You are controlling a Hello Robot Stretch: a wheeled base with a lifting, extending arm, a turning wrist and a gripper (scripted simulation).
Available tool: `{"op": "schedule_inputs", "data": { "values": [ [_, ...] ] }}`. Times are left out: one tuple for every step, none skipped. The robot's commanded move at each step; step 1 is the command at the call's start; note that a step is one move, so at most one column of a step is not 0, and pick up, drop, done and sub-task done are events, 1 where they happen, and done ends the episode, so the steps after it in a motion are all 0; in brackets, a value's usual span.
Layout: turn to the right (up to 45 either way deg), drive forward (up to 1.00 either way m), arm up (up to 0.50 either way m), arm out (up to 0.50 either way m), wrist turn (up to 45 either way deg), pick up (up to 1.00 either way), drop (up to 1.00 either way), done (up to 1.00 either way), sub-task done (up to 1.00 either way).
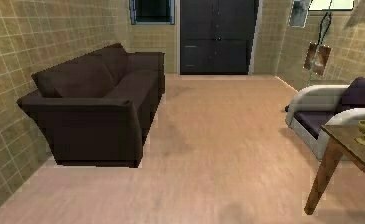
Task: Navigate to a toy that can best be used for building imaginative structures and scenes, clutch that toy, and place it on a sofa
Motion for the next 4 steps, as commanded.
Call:
{"op": "schedule_inputs", "data": {
  "values": [
    [0.0, 1.0, 0.0, 0.0, 0.0, 0.0, 0.0, 0.0, 0.0],
    [36.0, 0.0, 0.0, 0.0, 0.0, 0.0, 0.0, 0.0, 0.0],
    [0.0, 0.55, 0.0, 0.0, 0.0, 0.0, 0.0, 0.0, 0.0],
    [-36.0, 0.0, 0.0, 0.0, 0.0, 0.0, 0.0, 0.0, 0.0]
  ]
}}
